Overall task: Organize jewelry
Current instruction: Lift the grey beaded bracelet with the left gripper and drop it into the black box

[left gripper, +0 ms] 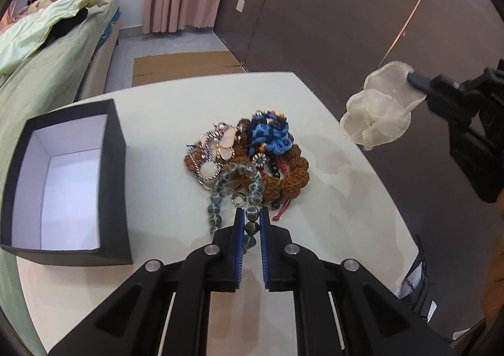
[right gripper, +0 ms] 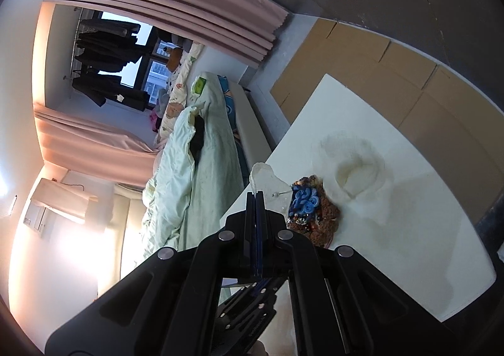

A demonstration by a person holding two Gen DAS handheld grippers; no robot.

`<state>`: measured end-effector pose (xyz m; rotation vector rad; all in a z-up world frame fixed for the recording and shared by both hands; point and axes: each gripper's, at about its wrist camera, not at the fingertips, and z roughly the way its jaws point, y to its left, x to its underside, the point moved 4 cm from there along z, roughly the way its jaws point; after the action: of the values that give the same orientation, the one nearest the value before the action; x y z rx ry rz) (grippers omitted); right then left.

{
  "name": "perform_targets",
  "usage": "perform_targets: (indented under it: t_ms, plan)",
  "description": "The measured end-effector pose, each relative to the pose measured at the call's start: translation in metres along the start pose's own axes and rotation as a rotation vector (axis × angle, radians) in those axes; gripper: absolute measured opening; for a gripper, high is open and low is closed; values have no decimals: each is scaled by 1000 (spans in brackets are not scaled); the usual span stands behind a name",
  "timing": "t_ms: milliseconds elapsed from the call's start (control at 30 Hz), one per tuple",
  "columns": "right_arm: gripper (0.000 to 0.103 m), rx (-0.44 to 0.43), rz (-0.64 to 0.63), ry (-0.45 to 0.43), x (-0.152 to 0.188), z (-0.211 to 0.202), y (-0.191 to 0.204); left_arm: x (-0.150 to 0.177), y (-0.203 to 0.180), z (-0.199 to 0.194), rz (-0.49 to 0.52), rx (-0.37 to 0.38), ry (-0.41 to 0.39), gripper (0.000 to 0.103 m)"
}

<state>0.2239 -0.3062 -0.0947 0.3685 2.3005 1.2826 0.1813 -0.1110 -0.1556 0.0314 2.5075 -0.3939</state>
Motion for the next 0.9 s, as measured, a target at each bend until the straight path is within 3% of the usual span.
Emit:
perform_targets:
  t_ms: [467, 900]
  plan:
    - [2, -12, -64, 40, 23, 26, 30, -30, 34, -83, -100, 28, -191, 7]
    - [2, -130, -166, 140, 68, 72, 87, -45, 74, -153, -177, 13, -334, 7]
